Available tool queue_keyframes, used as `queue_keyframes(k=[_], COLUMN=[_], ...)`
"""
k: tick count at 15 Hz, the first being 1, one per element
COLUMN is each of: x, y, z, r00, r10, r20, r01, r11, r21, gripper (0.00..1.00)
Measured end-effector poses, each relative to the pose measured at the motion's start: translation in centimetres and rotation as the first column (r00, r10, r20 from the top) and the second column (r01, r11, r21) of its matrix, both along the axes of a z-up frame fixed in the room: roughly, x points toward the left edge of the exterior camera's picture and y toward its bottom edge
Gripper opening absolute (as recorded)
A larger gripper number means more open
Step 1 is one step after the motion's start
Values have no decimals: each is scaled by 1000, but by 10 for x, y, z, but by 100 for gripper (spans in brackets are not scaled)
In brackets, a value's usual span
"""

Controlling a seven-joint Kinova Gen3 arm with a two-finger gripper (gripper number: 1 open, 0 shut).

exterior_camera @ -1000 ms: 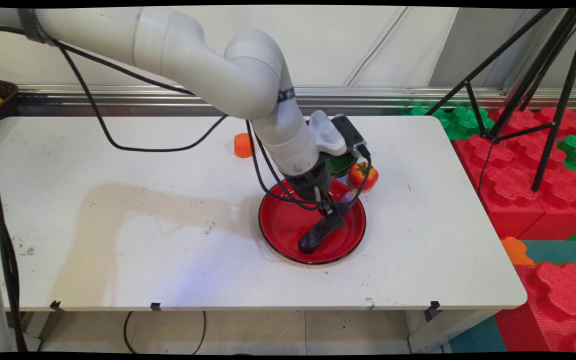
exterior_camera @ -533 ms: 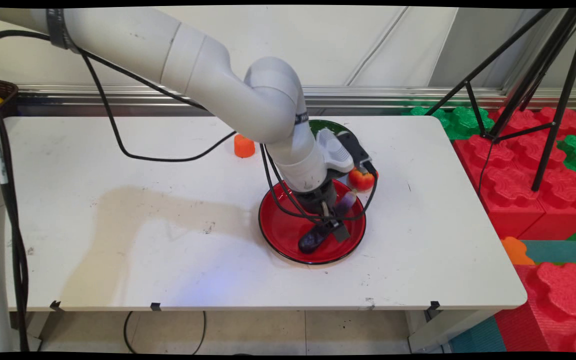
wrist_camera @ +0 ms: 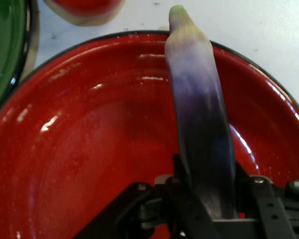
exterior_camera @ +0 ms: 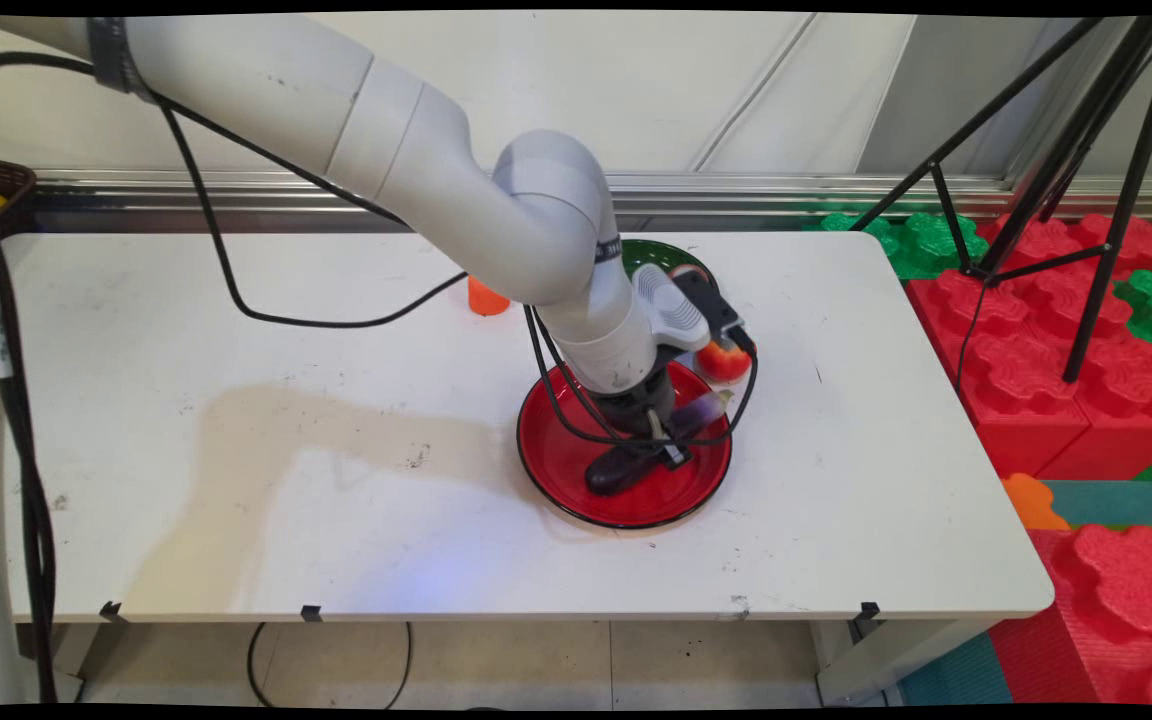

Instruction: Place the picked object on the table

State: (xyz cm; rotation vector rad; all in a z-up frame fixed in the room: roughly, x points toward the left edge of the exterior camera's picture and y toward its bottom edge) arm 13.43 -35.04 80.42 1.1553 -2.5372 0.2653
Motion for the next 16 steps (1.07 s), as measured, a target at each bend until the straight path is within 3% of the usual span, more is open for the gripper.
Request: queue_keyframes(k=[4,9,16], x=[4,16,84], y=[4,10,26], z=[16,54,126], r00=[1000,1000,997], r10=[13,22,68], r20=[-1,-3,32], r01=[-13,-22,-63], r11=[1000,998,990], r21=[-20,-60,-127], gripper=[0,0,0])
